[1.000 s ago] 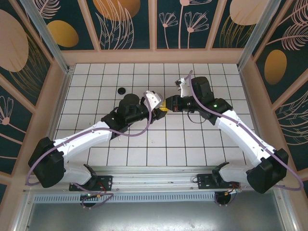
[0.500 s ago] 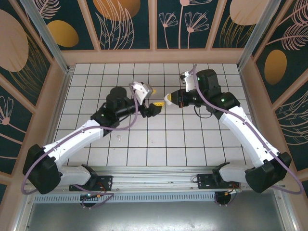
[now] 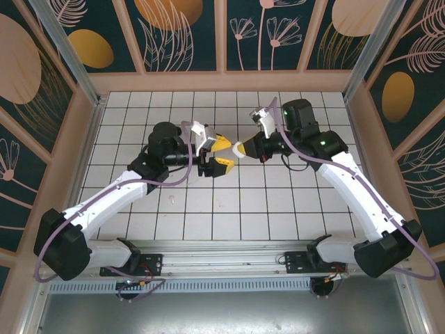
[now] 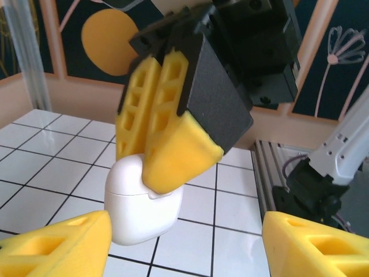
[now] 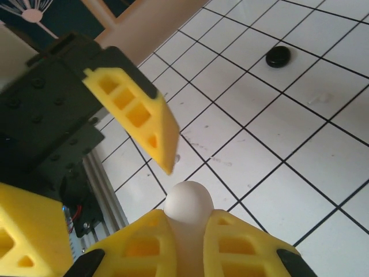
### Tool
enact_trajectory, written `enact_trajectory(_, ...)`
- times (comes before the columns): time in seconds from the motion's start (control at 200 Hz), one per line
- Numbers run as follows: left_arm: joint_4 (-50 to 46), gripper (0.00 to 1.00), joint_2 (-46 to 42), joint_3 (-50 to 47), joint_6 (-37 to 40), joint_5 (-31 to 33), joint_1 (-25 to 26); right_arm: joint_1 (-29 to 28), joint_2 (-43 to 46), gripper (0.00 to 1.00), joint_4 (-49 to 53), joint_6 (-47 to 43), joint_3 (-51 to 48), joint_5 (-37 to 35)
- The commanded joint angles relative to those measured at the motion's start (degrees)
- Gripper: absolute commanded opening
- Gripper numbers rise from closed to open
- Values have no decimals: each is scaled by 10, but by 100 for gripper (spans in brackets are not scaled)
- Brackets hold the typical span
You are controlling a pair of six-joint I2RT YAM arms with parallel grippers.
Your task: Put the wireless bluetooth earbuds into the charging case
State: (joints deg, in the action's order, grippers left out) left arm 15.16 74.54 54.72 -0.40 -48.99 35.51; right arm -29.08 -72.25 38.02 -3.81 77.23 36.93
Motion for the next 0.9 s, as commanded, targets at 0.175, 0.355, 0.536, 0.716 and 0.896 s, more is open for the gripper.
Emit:
enact_trajectory(0.175,-57,68,38,43,61,-28,-4,-13,12,1,20,-29,11,46)
enact_trajectory(0.355,-55,67,53,49,53,-40,-4,-18,6,1,25,-35,14,49)
enact_trajectory(0.536,-65,61,62,55,57,-52,-4,-18,3,1,24,-39,20,50)
enact_trajectory(0.716,-65,55,63,57,56,-56,-5,-19,2,1,27,-40,19,54)
enact_trajectory(0.896,-65,45,66,61,53,-71,-6,-19,2,1,32,-44,14,55)
